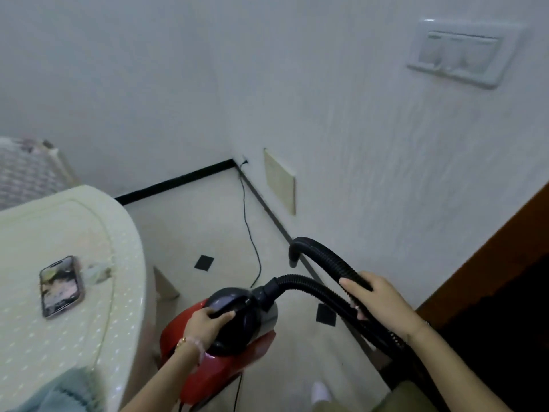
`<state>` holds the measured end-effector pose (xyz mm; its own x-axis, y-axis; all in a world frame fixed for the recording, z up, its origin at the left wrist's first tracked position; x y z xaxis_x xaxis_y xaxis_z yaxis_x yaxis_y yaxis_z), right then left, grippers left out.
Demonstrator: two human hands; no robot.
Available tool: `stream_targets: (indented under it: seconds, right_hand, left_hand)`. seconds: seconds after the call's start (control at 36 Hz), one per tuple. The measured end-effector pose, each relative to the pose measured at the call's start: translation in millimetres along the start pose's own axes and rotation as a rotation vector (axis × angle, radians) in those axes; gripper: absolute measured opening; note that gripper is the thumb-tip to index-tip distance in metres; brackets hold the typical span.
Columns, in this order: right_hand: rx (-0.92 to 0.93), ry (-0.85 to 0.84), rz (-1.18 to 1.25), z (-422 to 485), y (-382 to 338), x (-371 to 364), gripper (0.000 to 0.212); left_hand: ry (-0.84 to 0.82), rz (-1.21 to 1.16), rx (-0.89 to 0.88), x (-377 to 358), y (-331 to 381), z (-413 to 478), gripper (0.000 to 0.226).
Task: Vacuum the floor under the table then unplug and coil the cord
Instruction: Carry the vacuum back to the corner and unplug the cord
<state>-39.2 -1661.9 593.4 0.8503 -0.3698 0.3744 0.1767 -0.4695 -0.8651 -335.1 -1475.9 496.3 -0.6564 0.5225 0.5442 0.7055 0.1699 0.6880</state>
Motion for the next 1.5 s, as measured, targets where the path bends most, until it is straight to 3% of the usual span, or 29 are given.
stream_targets:
  seconds: [0.39, 0.64, 0.72, 0.89, 1.14, 1.31, 1.5]
  right_hand:
    - [0.171, -0.311, -0.088, 245.0, -106.8, -20.7, 0.024]
    - [0.16, -0.407, -0.099, 398.8, -154.8, -80.7, 0.029]
    - [0.138, -0.438, -0.122, 460.0, -184.4, -106.1, 0.029]
    - [0.151, -0.49, -0.182, 562.7, -253.2, -147.6, 0.029]
    - [0.194, -0.49, -0.231, 704.9, -326.0, -209.0, 0.026]
    - [0.123, -0.515, -0.155, 821.6, -364.3, -259.1, 0.029]
    - [0.065, -0.534, -0.14, 947.0, -431.9, -308.1, 0.03]
  left_hand:
    - [0.224, -0.119, 0.26, 37.8, 38.5, 124.8, 0.047]
    - [0.234, -0.263, 0.379, 70.6, 51.4, 237.6, 0.031]
    - [0.212, -0.288, 0.43, 94.4, 54.8, 291.9, 0.019]
    - [0.231, -0.294, 0.458, 152.8, 73.9, 390.5, 0.031]
    - [0.32, -0.318, 0.426, 238.9, 137.9, 513.4, 0.011]
    - [0.342, -0.271, 0.491, 297.9, 133.8, 618.9, 0.031]
    - [0.302, -0.174, 0.487, 374.0, 165.0, 742.6, 0.024]
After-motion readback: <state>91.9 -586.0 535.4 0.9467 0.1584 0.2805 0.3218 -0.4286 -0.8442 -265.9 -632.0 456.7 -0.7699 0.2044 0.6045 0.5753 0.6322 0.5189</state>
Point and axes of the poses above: each hand's wrist, its own z-axis towards the middle knuckle, its own x-axis out of the back of the hand, y = z × x, the point moved 5 cm from there along z, towards the middle knuckle
